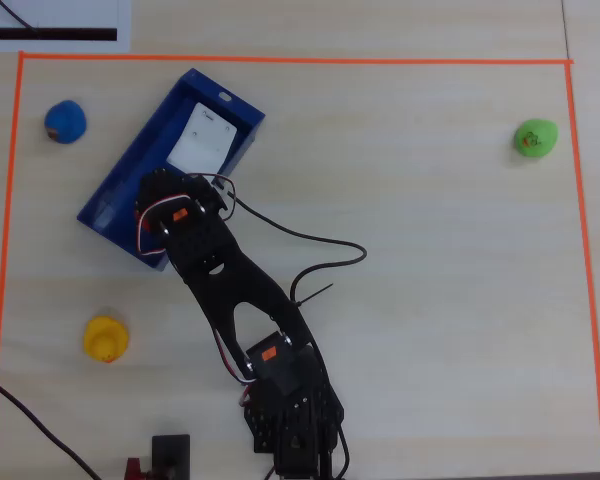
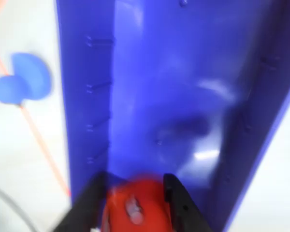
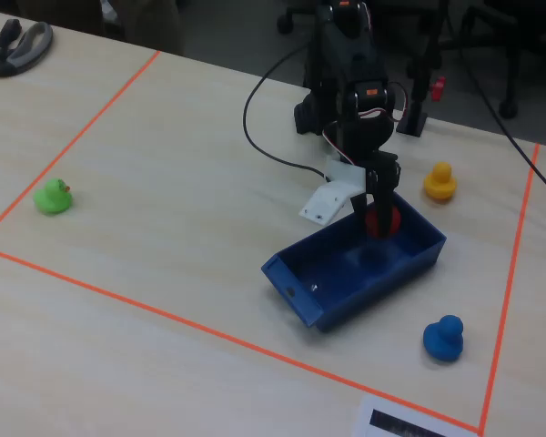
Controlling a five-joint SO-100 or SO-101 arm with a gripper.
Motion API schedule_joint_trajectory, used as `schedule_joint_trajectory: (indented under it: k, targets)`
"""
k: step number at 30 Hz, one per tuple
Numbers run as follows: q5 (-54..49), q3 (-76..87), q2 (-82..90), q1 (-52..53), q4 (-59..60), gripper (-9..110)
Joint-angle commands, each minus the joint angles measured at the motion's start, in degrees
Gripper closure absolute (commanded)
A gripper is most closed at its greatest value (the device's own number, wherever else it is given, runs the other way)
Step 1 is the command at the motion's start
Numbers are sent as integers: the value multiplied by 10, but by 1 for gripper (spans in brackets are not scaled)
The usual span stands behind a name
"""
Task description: Grasp red duck and put it into box.
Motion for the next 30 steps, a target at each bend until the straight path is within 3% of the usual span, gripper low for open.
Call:
schedule_joint_trajectory:
  k: [1, 3, 5, 9, 20, 30]
  targets:
    - [-16, -41, 21, 4, 28, 65]
    - [-27, -52, 50, 17, 61, 62]
    - [-38, -57, 93, 39, 89, 67]
    - [-70, 4, 256, 103, 104, 101]
    - [-283, 357, 719, 266, 135, 101]
    - [-347, 614, 896, 290, 132, 101]
